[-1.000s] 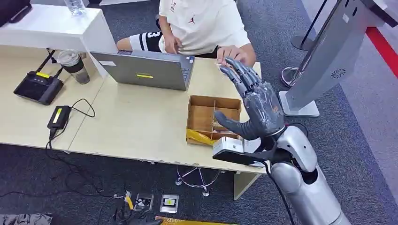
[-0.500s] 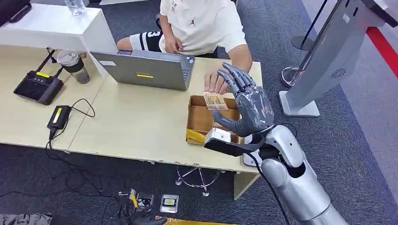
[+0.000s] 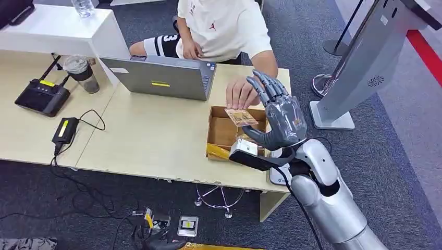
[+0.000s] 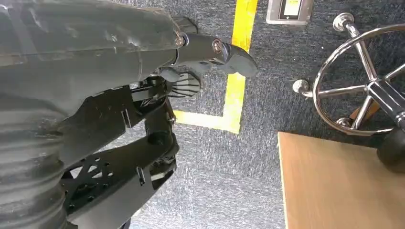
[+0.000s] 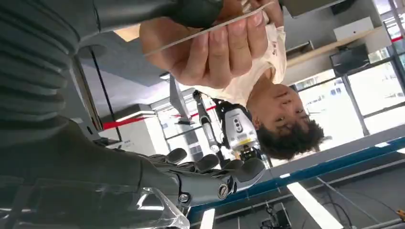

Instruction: Pass the card to the sensor for recognition and then transmit it.

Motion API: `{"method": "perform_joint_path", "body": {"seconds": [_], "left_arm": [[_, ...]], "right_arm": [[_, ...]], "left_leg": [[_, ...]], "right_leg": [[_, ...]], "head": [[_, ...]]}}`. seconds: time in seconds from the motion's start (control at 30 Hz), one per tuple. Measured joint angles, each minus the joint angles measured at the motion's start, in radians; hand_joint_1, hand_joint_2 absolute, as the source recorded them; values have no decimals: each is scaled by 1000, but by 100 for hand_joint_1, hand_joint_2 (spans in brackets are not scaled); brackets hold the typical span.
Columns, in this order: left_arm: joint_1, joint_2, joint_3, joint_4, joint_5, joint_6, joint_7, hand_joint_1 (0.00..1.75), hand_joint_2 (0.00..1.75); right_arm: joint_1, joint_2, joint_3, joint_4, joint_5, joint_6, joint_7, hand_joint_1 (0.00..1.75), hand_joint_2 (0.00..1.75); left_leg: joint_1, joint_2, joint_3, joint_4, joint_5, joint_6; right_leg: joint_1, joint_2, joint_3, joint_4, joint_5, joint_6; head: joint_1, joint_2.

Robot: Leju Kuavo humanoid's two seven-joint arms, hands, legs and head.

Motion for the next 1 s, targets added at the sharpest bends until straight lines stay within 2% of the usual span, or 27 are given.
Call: {"method": "perform_joint_path", "body": {"seconds": [0.2, 0.27, 0.3, 0.33, 0.37, 0.4, 0.53, 1.0], "left_arm": [[-2, 0, 0, 0, 1, 1, 0, 0, 175], [-2, 0, 0, 0, 2, 1, 0, 0, 175], [-3, 0, 0, 0, 2, 0, 0, 0, 175], [-4, 0, 0, 0, 2, 0, 0, 0, 175], [-4, 0, 0, 0, 2, 0, 0, 0, 175], [-4, 0, 0, 0, 2, 0, 0, 0, 175], [-6, 0, 0, 0, 2, 0, 0, 0, 175], [-7, 0, 0, 0, 2, 0, 0, 0, 175]], "right_arm": [[0, 0, 0, 14, 10, -10, 0, 0, 175], [-1, 0, 0, 18, 10, -16, 0, 17, 175], [-1, 0, 0, 20, 10, -19, -1, 45, 175], [-1, 0, 0, 23, 11, -25, -2, 110, 175], [-1, 0, 0, 25, 11, -27, -3, 110, 175], [-1, 0, 0, 27, 11, -30, -3, 154, 175], [-1, 0, 0, 37, 12, -37, -3, 168, 175], [-3, 1, 1, 55, 13, -45, -9, 175, 175]], "left_leg": [[0, 0, 0, 0, 0, 0], [0, 0, 0, 0, 0, 0], [0, 0, 0, 0, 0, 0], [0, 0, 0, 0, 0, 0], [0, 0, 0, 0, 0, 0], [0, 0, 0, 0, 0, 0], [0, 0, 0, 0, 0, 0], [0, 0, 0, 0, 0, 0]], "right_leg": [[0, 0, 0, 0, 0, 0], [0, 0, 0, 0, 0, 0], [0, 0, 0, 0, 0, 0], [0, 0, 0, 0, 0, 0], [0, 0, 0, 0, 0, 0], [0, 0, 0, 0, 0, 0], [0, 0, 0, 0, 0, 0], [0, 0, 0, 0, 0, 0]], "head": [[0, 0], [0, 0], [0, 0], [0, 0], [0, 0], [0, 0], [0, 0], [0, 0]]}}
